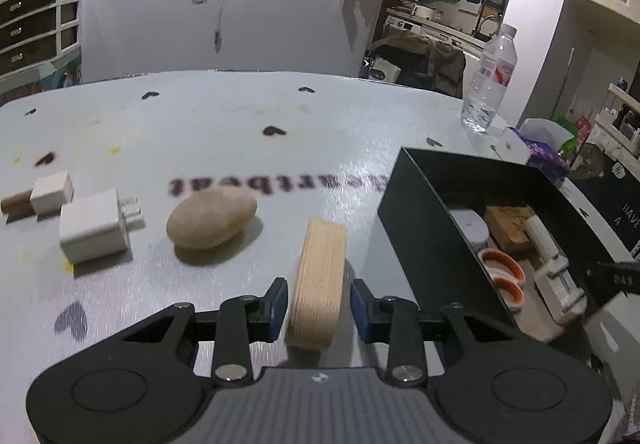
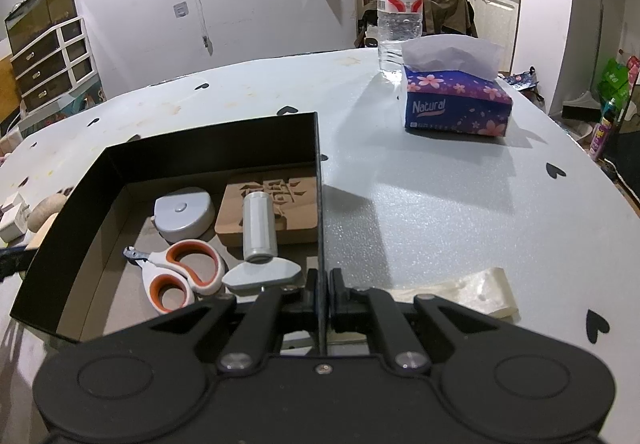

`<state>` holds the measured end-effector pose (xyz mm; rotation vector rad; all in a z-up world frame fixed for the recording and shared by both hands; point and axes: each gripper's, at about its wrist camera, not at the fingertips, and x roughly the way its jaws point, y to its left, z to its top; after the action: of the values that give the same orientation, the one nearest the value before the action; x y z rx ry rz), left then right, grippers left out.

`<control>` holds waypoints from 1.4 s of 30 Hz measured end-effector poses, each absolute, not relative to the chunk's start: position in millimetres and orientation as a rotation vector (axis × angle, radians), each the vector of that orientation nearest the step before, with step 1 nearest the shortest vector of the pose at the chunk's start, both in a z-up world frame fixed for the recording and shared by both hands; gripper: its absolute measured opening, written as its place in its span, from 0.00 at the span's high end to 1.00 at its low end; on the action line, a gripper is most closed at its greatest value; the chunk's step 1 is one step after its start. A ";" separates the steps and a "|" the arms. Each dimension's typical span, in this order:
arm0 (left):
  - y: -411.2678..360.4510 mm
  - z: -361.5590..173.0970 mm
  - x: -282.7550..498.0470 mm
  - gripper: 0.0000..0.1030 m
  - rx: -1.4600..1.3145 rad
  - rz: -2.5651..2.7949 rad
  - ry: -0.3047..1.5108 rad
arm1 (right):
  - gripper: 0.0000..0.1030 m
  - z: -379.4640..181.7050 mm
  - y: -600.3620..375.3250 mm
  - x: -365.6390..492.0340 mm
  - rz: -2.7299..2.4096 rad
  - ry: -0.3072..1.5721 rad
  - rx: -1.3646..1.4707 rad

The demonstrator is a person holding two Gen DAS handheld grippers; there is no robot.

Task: Organize rigid objects
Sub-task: 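Lower the wooden block into the black box and open the left tool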

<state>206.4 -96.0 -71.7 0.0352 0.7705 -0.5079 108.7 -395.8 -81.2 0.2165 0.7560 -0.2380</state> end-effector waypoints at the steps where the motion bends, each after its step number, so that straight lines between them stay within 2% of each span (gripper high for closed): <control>1: -99.6 -71.2 210.1 0.65 0.043 -0.509 0.769 | 0.95 -81.1 -395.8 108.6 -0.238 0.756 0.218; 5: -112.8 -74.2 224.0 0.65 0.076 -0.529 0.789 | 0.95 -80.9 -395.8 108.4 -0.238 0.756 0.219; 8: -115.8 -78.5 229.1 0.72 0.079 -0.513 0.802 | 0.95 -80.9 -395.7 108.6 -0.238 0.756 0.218; 12: -108.8 -75.5 230.4 0.73 0.017 -0.495 0.798 | 0.95 -81.0 -396.3 108.5 -0.240 0.756 0.217; 24: -134.5 -13.3 215.3 0.73 -0.194 -0.568 0.659 | 0.95 -80.5 -395.4 110.1 -0.251 0.757 0.219; 31: -180.7 -24.1 214.8 0.73 -0.137 -0.578 0.696 | 0.95 -80.1 -396.6 109.5 -0.243 0.757 0.223; 33: -188.6 -26.0 214.6 0.76 -0.095 -0.550 0.682 | 0.95 -80.2 -396.8 109.5 -0.241 0.756 0.223; 40: -193.0 -28.0 209.7 0.76 -0.036 -0.509 0.641 | 0.95 -80.5 -396.7 108.5 -0.240 0.752 0.226; 42: -192.1 -27.1 209.6 0.73 -0.036 -0.507 0.637 | 0.95 -80.6 -396.6 108.5 -0.240 0.753 0.225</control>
<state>209.6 -192.1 -27.1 -0.0362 0.6367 -0.5067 108.5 -396.6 -80.6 0.2249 0.7528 -0.2400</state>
